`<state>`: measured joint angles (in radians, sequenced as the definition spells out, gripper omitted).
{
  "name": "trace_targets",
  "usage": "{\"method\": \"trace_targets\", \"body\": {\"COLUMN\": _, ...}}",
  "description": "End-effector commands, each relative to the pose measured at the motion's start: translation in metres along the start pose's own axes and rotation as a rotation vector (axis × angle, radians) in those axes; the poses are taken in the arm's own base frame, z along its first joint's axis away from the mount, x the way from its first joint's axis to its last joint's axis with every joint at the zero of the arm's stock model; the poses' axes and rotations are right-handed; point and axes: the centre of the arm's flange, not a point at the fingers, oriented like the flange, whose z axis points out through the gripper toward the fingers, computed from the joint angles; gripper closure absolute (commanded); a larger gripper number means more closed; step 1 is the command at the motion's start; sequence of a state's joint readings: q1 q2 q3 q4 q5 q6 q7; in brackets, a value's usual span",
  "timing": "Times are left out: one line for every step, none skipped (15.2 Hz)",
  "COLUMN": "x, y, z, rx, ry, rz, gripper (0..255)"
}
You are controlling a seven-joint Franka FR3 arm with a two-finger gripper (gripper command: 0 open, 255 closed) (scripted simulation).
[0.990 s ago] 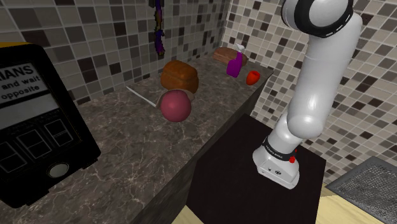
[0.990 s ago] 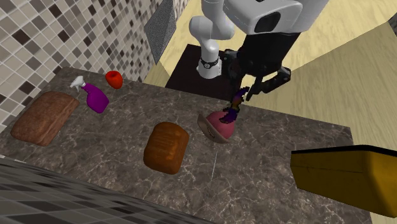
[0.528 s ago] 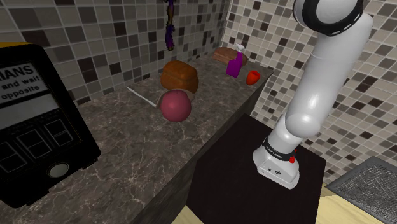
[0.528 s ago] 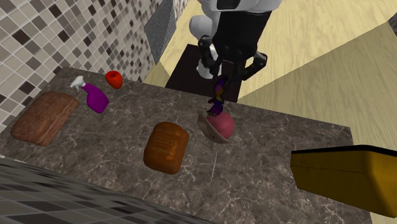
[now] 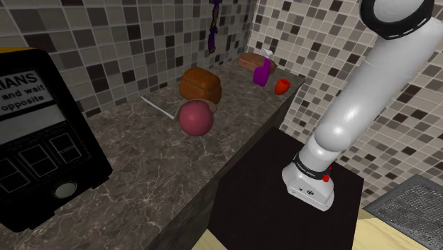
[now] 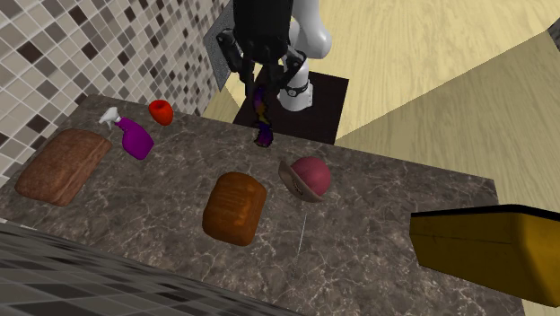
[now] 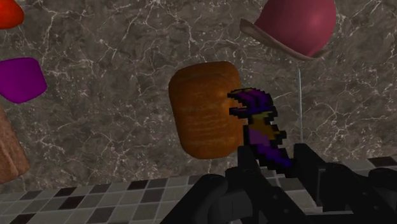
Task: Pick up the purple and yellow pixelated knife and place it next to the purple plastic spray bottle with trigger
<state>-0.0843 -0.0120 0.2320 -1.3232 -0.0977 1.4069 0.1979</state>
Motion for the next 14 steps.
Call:
{"method": "trace_targets", "body": {"x": -0.004, "y": 0.027, "z": 0.003, "rx": 0.001, "ry": 0.0, "rz": -0.002, "gripper": 255}}
{"method": "trace_targets", "body": {"x": -0.006, "y": 0.04, "z": 0.004, "rx": 0.001, "ry": 0.0, "rz": -0.002, "gripper": 255}}
{"method": "trace_targets", "body": {"x": -0.007, "y": 0.053, "z": 0.005, "rx": 0.001, "ry": 0.0, "rz": -0.002, "gripper": 255}}
{"method": "trace_targets", "body": {"x": -0.008, "y": 0.067, "z": 0.006, "rx": 0.001, "ry": 0.0, "rz": -0.002, "gripper": 255}}
{"method": "trace_targets", "body": {"x": -0.01, "y": 0.08, "z": 0.007, "rx": 0.001, "ry": 0.0, "rz": -0.002, "gripper": 255}}
{"method": "trace_targets", "body": {"x": -0.011, "y": 0.093, "z": 0.008, "rx": 0.001, "ry": 0.0, "rz": -0.002, "gripper": 255}}
{"method": "trace_targets", "body": {"x": -0.013, "y": 0.106, "z": 0.009, "rx": 0.001, "ry": 0.0, "rz": -0.002, "gripper": 255}}
{"method": "trace_targets", "body": {"x": -0.014, "y": 0.119, "z": 0.009, "rx": 0.001, "ry": 0.0, "rz": -0.002, "gripper": 255}}
{"method": "trace_targets", "body": {"x": -0.015, "y": 0.132, "z": 0.01, "rx": 0.001, "ry": 0.0, "rz": -0.002, "gripper": 255}}
{"method": "trace_targets", "body": {"x": -0.017, "y": 0.145, "z": 0.011, "rx": 0.001, "ry": 0.0, "rz": -0.002, "gripper": 255}}
{"method": "trace_targets", "body": {"x": -0.018, "y": 0.158, "z": 0.012, "rx": 0.001, "ry": 0.0, "rz": -0.002, "gripper": 255}}
{"method": "trace_targets", "body": {"x": -0.019, "y": 0.171, "z": 0.013, "rx": 0.001, "ry": 0.0, "rz": -0.002, "gripper": 255}}
{"method": "trace_targets", "body": {"x": -0.021, "y": 0.184, "z": 0.014, "rx": 0.001, "ry": 0.0, "rz": -0.002, "gripper": 255}}
{"method": "trace_targets", "body": {"x": -0.022, "y": 0.198, "z": 0.014, "rx": 0.001, "ry": 0.0, "rz": -0.002, "gripper": 255}}
